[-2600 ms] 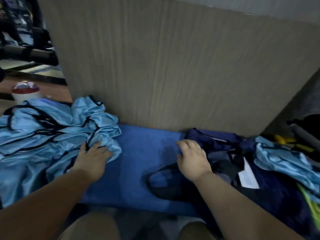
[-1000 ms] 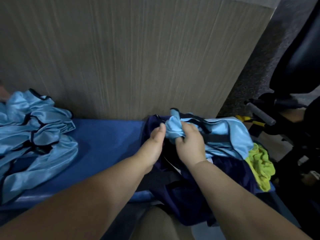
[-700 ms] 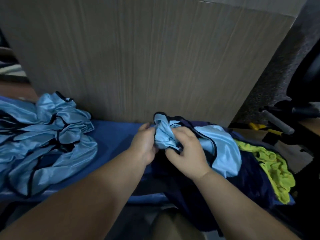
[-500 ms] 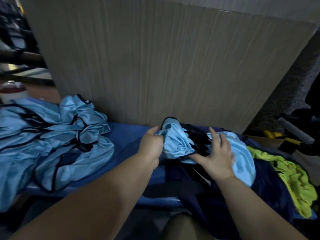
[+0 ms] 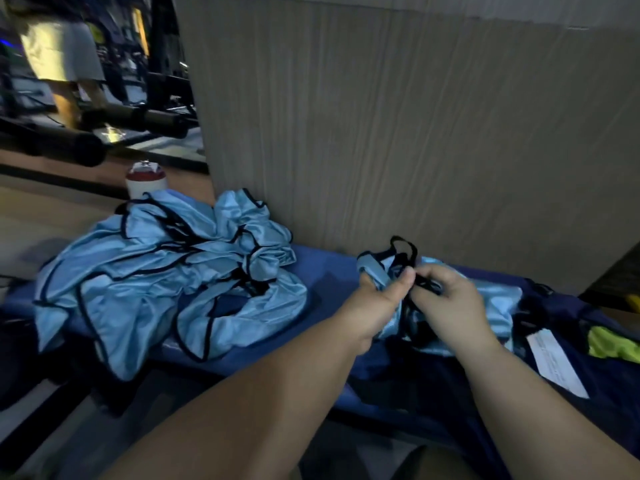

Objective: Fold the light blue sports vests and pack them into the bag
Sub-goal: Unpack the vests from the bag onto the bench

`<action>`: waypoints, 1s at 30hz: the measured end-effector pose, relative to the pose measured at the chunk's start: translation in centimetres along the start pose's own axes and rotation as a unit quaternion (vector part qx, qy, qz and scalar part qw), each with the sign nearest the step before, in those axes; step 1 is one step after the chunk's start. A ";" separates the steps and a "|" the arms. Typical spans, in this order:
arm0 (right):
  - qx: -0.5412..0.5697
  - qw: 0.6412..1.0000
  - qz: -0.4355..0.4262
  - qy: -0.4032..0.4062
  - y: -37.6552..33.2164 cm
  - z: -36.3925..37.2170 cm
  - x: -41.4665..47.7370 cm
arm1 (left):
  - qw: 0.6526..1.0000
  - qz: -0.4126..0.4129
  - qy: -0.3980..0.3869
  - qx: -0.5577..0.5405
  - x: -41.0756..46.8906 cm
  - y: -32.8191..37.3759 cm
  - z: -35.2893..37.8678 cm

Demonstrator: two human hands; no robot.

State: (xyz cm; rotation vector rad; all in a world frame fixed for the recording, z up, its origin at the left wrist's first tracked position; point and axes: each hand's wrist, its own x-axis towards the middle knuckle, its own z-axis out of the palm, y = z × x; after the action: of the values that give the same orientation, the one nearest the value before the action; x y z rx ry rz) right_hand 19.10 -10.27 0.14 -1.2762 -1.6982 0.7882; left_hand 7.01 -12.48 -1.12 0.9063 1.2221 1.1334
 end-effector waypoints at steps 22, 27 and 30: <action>0.027 0.944 -0.167 -0.284 -10.4 15.8 2.1 | 0.819 0.212 0.424 0.324 -3.4 11.7 -24.8; -0.069 0.919 -0.202 -0.333 -10.6 19.2 2.9 | 0.743 0.024 0.414 0.525 -2.2 10.0 -31.5; -0.127 0.902 -0.205 -0.357 -9.7 21.7 3.1 | 0.696 -0.041 0.429 0.575 -1.8 7.2 -33.0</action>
State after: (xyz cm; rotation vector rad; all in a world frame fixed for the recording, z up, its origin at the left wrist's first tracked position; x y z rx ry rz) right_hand -4.83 -9.94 -0.36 -0.7577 -2.6246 0.8482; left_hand -26.68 -14.39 1.26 1.1958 2.8970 0.5726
